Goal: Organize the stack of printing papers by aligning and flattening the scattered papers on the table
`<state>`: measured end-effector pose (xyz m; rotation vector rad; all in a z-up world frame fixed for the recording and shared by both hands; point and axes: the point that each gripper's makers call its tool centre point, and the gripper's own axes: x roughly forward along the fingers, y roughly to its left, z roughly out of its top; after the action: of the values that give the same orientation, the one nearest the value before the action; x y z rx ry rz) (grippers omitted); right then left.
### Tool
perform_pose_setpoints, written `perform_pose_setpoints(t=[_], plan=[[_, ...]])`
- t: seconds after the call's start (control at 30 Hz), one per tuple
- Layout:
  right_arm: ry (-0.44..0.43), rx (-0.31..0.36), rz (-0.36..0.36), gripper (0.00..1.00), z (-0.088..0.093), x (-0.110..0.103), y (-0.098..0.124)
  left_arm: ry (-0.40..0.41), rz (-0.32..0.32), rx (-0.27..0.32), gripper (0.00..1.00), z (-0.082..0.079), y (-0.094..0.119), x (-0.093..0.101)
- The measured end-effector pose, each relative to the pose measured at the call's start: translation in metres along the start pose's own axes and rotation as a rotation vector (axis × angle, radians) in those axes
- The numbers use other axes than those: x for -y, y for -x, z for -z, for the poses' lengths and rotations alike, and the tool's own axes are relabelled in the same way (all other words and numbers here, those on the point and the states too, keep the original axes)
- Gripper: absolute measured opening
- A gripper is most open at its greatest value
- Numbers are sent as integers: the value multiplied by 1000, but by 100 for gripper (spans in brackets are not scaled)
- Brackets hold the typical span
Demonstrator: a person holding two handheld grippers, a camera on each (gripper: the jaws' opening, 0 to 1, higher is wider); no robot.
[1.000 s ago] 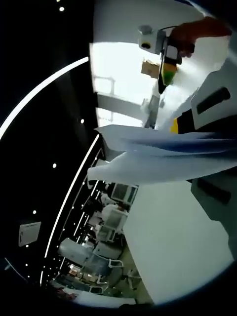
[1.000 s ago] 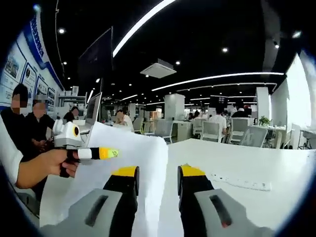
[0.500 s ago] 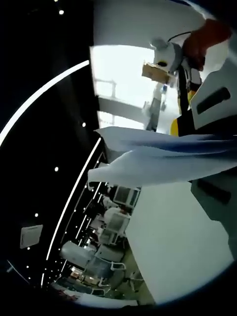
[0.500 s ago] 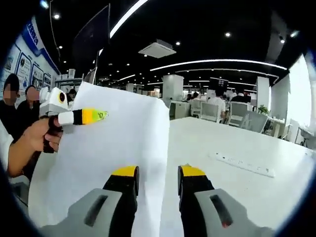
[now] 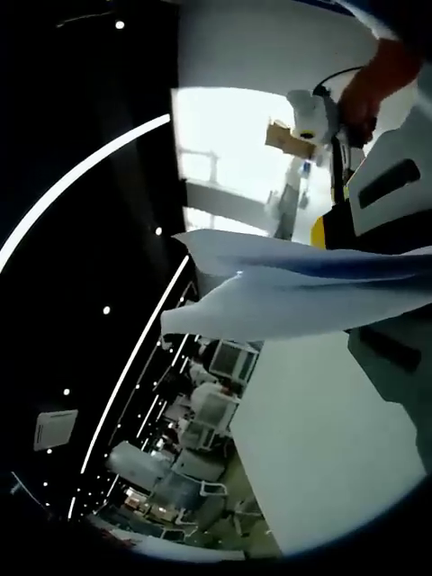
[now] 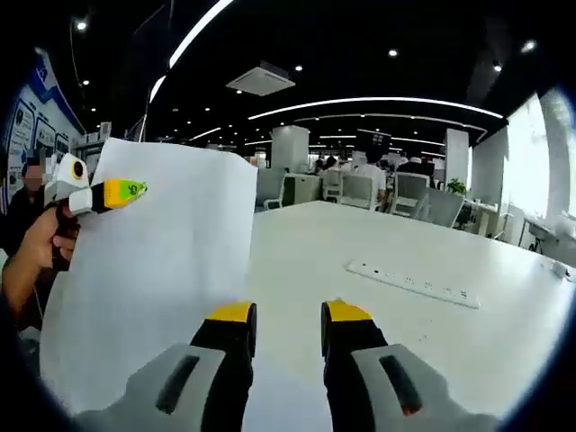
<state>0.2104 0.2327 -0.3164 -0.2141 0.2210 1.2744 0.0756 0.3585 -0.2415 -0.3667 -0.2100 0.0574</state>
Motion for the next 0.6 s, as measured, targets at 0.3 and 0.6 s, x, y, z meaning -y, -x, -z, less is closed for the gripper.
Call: perform_pose_setpoints(t=[0.3,0.6], plan=[[11,-18,78,25,-3,3,39,45,55,63,6,-18,2,12],[9,-67,126,25,5,-7,69,73,110,40,6,-29,8,16]])
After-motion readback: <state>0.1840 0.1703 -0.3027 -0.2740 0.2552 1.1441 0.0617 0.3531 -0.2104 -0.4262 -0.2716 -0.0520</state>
